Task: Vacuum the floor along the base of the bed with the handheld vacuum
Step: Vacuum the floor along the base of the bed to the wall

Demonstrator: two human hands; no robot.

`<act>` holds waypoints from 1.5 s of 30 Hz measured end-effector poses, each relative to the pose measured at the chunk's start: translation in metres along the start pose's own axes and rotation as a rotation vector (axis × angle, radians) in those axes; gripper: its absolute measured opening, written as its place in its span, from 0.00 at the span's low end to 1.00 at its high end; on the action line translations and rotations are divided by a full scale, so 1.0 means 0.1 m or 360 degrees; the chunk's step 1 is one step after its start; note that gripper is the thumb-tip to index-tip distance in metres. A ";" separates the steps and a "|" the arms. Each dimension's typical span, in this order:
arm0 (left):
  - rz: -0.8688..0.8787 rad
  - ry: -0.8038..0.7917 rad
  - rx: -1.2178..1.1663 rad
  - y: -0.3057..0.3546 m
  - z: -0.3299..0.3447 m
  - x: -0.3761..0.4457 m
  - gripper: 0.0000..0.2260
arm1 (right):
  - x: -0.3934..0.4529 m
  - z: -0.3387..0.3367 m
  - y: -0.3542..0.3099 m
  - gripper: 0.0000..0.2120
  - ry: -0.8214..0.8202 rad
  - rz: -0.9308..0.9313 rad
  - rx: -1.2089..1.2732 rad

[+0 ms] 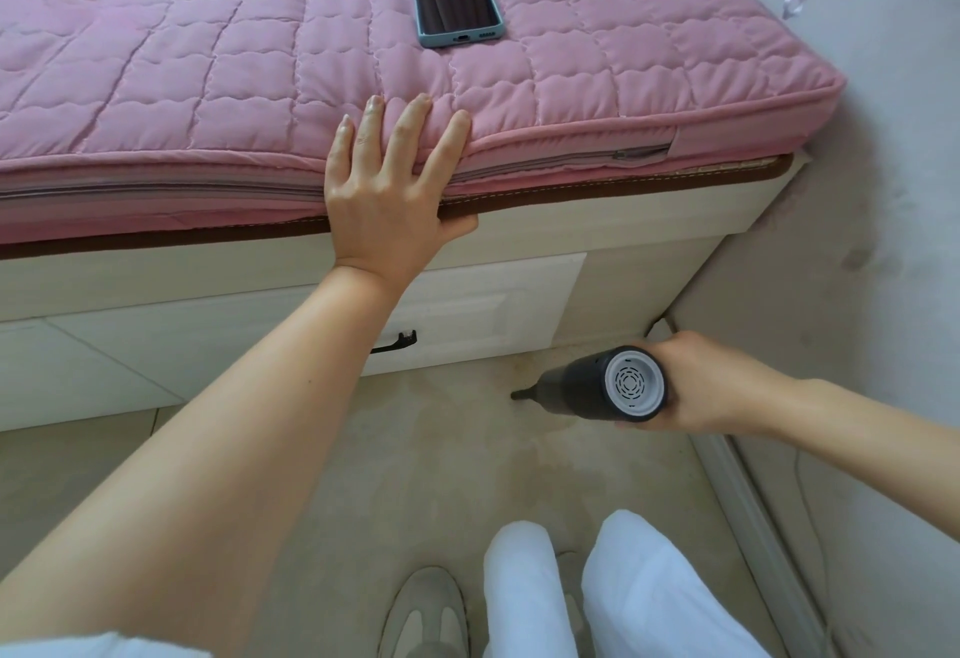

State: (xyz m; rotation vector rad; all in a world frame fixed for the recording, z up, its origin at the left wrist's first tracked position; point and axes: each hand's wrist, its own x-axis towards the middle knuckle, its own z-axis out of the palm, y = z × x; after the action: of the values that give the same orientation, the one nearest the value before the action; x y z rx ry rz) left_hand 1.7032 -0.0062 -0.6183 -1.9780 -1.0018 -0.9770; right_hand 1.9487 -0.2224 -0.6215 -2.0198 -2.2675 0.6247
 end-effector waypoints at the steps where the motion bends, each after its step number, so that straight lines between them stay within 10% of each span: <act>1: 0.0003 -0.0007 0.0000 0.00 0.00 0.00 0.39 | -0.02 -0.01 -0.01 0.15 -0.0008 0.0002 0.0002; 45: 0.0076 -0.0215 -0.0067 0.30 -0.12 0.20 0.35 | -0.04 -0.03 0.02 0.16 -0.0036 0.0029 0.0158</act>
State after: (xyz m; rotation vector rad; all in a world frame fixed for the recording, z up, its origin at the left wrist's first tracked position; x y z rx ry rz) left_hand 1.7336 -0.0235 -0.6027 -2.1159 -1.0095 -0.8546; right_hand 1.9527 -0.2250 -0.6182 -1.9994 -2.1856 0.7492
